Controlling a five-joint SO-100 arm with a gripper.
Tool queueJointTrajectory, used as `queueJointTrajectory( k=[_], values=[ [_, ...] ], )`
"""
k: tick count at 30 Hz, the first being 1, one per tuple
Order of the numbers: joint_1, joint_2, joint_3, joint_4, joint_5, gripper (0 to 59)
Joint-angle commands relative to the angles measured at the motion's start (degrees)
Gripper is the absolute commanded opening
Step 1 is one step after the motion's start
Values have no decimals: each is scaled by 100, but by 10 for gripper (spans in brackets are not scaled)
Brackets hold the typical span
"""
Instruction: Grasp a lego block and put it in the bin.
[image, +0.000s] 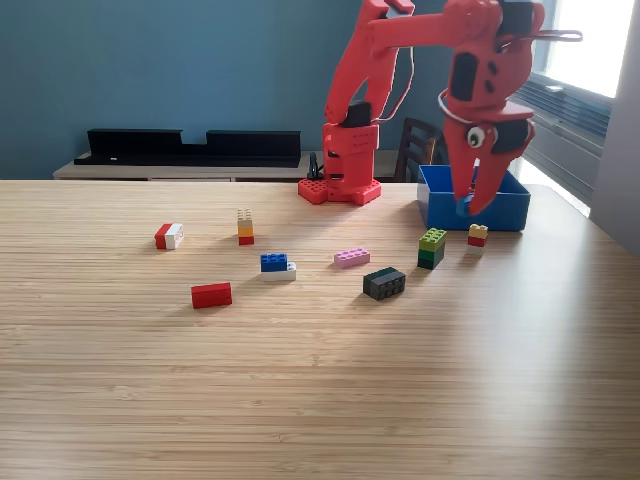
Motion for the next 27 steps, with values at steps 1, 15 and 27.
queueJointTrajectory(
  k=[1, 15, 27],
  values=[
    [-976, 1266, 167, 97, 105, 0],
    [-2830, 2672, 2180, 264, 211, 0],
    [-2874, 2927, 2707, 255, 53, 387]
  ],
)
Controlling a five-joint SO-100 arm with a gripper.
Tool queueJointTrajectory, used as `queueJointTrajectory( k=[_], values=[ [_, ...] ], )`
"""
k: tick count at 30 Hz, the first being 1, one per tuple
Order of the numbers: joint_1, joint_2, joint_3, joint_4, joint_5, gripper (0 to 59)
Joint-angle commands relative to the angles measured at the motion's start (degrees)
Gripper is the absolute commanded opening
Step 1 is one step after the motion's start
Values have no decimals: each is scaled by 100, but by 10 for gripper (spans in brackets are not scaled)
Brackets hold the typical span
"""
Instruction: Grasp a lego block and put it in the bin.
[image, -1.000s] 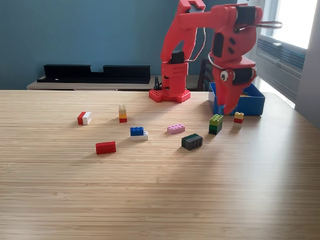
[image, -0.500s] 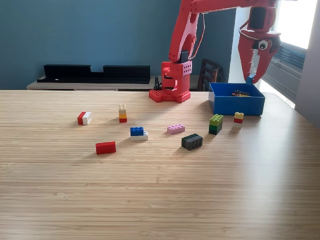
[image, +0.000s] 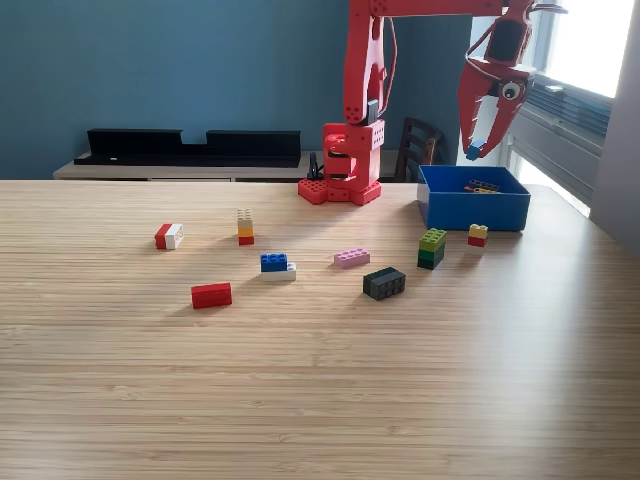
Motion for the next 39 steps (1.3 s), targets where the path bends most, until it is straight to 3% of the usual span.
queueJointTrajectory(
  k=[1, 3, 6, 10, 13, 16, 18, 39],
  values=[
    [-62, 527, -88, 97, 0, 427],
    [-35, 527, -79, 97, 9, 466],
    [-18, 527, -97, 97, 53, 476],
    [123, 527, -202, 97, 105, 408],
    [721, 527, -316, 79, 149, 288],
    [1512, 519, -624, 62, 246, 120],
    [2030, 475, -800, 62, 264, 61],
    [4500, 483, -650, 0, -642, 43]
  ],
)
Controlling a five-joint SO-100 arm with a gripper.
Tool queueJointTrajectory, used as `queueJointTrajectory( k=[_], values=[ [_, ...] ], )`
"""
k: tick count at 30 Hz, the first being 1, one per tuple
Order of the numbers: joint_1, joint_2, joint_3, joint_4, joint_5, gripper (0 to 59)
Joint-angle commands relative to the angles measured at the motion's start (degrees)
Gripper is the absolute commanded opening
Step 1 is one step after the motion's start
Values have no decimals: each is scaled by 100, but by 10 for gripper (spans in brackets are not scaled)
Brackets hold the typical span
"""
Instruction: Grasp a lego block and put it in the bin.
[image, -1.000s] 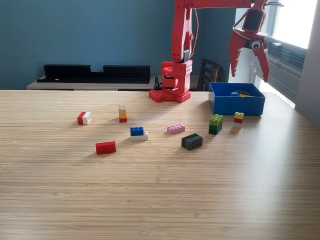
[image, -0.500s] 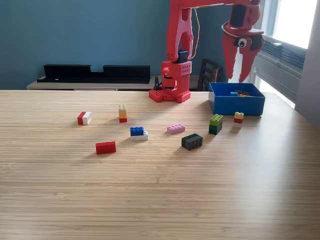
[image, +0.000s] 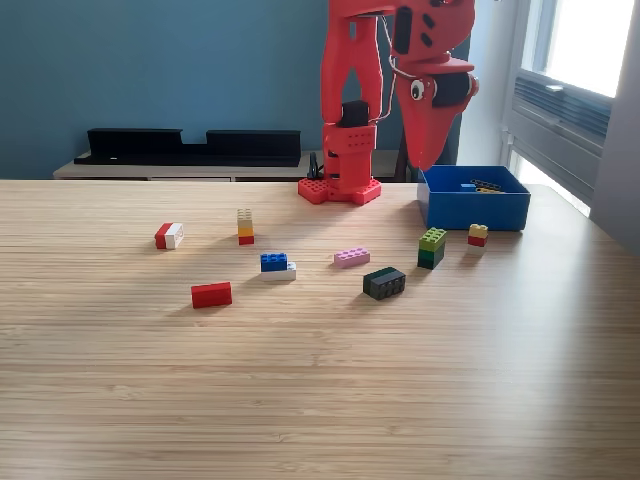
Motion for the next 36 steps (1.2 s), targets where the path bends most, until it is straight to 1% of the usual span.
queueJointTrajectory(
  k=[1, 5, 11, 17, 21, 22, 24, 26, 29, 31, 36],
  values=[
    [475, 483, -105, -44, -193, 43],
    [527, 475, -123, -149, -237, 43],
    [439, 466, -132, -211, -123, 43],
    [-53, 457, 360, -211, -114, 46],
    [-167, 457, 606, -220, -299, 205],
    [-167, 457, 633, -229, -387, 235],
    [-114, 483, 844, -448, -554, 282],
    [0, 448, 1055, -773, -694, 302],
    [237, 483, 1248, -1274, -896, 312],
    [422, 501, 1195, -1345, -1090, 320],
    [1020, 439, 721, -1345, -1644, 330]
  ],
)
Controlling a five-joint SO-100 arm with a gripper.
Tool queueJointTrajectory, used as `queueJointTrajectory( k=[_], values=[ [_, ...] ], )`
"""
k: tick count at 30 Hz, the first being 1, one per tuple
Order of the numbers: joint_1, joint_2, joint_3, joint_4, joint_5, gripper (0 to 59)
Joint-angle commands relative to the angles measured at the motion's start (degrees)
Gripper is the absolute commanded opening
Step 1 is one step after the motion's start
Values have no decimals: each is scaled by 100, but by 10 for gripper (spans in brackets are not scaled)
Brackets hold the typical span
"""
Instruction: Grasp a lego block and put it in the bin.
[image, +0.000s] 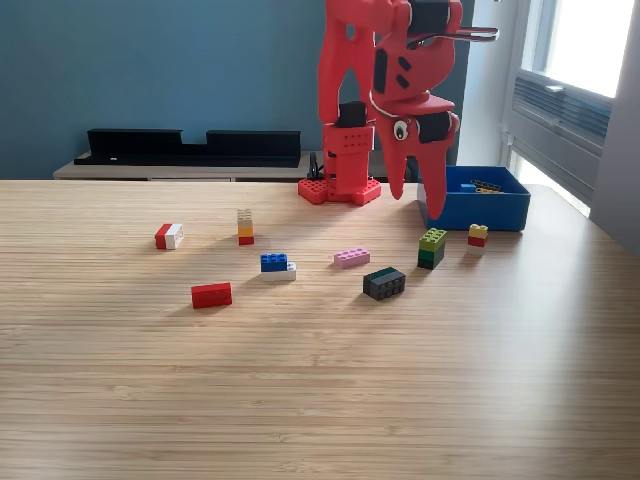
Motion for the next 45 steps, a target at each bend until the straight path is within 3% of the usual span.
queueJointTrajectory(
  k=[1, 15, 45],
  values=[
    [571, 422, -606, -62, -510, 330],
    [879, 308, -255, -1336, -1063, 336],
    [976, -2742, -2048, -1345, -932, 303]
  ],
)
